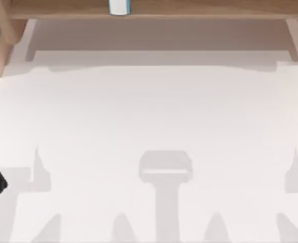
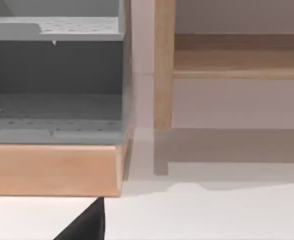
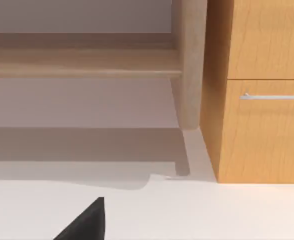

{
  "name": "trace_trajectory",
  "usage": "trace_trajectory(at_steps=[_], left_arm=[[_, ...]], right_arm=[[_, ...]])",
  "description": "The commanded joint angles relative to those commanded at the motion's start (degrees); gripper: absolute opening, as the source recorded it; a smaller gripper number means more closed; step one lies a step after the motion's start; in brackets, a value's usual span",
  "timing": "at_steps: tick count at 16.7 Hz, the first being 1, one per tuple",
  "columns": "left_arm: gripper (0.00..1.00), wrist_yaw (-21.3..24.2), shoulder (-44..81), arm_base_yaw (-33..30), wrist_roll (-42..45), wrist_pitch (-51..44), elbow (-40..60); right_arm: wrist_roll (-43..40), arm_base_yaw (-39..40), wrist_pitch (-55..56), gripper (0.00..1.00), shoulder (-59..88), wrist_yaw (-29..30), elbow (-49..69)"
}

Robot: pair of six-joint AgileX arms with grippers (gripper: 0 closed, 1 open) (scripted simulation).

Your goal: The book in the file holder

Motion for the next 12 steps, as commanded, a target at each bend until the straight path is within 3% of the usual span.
trace_trajectory(at_steps=[6,12], left_arm=[[1.00,-1.9,6.0,-2.2,0.0,3.2,5.2],[1.00,-8.9,33.1,-9.9,0.1,14.9,23.9]], right_arm=[[0.0,0.0,0.0,1.00,0.0,0.0,0.0],[0.0,0.0,0.0,1.00,0.0,0.0,0.0]])
